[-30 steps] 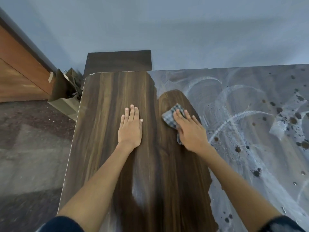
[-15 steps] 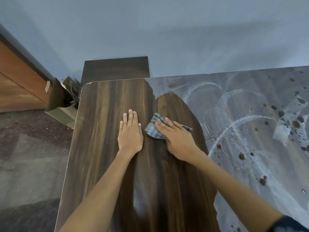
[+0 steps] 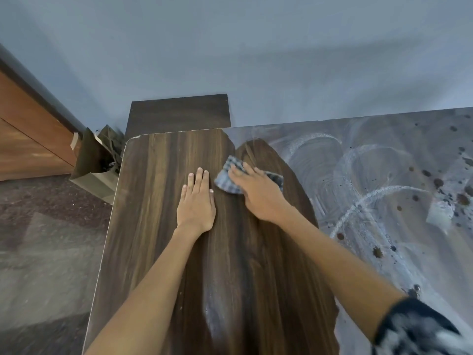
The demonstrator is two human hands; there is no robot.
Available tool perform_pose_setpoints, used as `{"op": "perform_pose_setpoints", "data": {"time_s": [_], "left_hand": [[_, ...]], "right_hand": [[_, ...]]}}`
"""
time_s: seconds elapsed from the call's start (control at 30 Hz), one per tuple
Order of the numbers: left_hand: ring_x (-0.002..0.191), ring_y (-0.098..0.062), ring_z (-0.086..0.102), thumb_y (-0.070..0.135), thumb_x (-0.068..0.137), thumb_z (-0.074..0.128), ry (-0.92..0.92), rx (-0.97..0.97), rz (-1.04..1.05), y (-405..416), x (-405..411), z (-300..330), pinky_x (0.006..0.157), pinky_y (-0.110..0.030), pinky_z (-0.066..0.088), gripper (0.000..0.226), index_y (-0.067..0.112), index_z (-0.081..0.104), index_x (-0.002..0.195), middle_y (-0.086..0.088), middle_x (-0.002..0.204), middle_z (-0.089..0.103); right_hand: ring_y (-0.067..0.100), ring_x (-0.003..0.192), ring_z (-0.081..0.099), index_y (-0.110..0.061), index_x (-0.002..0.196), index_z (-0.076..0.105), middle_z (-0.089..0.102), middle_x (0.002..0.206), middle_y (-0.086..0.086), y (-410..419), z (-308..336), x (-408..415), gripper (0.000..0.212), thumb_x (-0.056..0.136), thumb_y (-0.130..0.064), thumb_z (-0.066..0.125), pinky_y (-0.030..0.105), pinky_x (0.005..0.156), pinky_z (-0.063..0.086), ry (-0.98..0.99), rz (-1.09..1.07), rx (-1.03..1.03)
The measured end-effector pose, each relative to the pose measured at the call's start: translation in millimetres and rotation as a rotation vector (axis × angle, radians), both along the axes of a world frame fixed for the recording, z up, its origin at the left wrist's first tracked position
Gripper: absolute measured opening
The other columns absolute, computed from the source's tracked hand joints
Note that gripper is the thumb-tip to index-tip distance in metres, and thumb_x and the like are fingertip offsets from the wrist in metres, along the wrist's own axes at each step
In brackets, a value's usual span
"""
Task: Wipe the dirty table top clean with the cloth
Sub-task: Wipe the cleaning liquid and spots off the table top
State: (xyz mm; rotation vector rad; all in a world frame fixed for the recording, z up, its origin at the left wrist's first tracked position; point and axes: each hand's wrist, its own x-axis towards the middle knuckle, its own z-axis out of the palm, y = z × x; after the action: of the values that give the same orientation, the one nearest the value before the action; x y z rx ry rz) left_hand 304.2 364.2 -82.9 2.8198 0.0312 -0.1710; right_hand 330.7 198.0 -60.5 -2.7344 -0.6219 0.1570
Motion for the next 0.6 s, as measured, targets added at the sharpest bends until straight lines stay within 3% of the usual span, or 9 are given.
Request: {"op": "perform_pose_setpoints", "data": {"time_s": [0.13, 0.23, 0.37, 0.5, 0.6], "left_hand": [[0.144, -0.021, -0.002, 0.022, 0.100, 0.019, -0.009, 0.003, 0.004, 2, 8, -2, 0.117, -0.035, 0.005, 0.050, 0.011, 0.006, 0.148, -0.004, 0.157, 0.001], [0.144, -0.022, -0.002, 0.022, 0.101, 0.018, -0.014, 0.004, 0.007, 2, 10, -3, 0.117, -0.035, 0.005, 0.050, 0.011, 0.006, 0.147, -0.004, 0.157, 0.001], [0.144, -0.021, -0.003, 0.024, 0.101, 0.018, -0.012, 0.011, 0.010, 1, 12, -3, 0.117, -0.035, 0.004, 0.050, 0.011, 0.005, 0.147, -0.004, 0.157, 0.001], [0.144, -0.021, -0.003, 0.025, 0.101, 0.017, -0.019, 0.016, 0.013, 1, 17, -2, 0.117, -0.034, 0.003, 0.051, 0.012, 0.004, 0.148, -0.003, 0.157, 0.001], [0.144, -0.020, -0.002, 0.025, 0.100, 0.018, -0.040, 0.010, 0.016, 1, 19, -3, 0.117, -0.033, 0.003, 0.051, 0.012, 0.004, 0.148, -0.003, 0.157, 0.001]], "right_hand": [[0.015, 0.145, 0.006, -0.020, 0.148, 0.014, 0.014, 0.156, -0.005, -41, -1, -23, 0.064, 0.092, -0.004, 0.039, 0.030, 0.117, 0.004, -0.002, -0.035, -0.003], [0.021, 0.145, 0.008, -0.016, 0.148, 0.015, 0.013, 0.157, 0.000, -45, -2, 22, 0.064, 0.091, -0.002, 0.040, 0.035, 0.117, 0.009, -0.002, -0.227, -0.023], [0.030, 0.144, 0.008, -0.011, 0.148, 0.015, 0.012, 0.157, 0.008, -13, 1, 87, 0.064, 0.091, -0.005, 0.043, 0.041, 0.117, 0.010, 0.055, -0.305, -0.046], [0.030, 0.143, 0.013, -0.015, 0.147, 0.018, 0.015, 0.155, 0.011, 19, 8, 88, 0.067, 0.088, -0.002, 0.048, 0.040, 0.116, 0.011, 0.018, -0.209, -0.011], [0.024, 0.143, 0.016, -0.018, 0.147, 0.021, 0.019, 0.155, 0.003, 15, 2, 53, 0.068, 0.087, 0.002, 0.047, 0.036, 0.116, 0.010, -0.014, -0.013, 0.031]]}}
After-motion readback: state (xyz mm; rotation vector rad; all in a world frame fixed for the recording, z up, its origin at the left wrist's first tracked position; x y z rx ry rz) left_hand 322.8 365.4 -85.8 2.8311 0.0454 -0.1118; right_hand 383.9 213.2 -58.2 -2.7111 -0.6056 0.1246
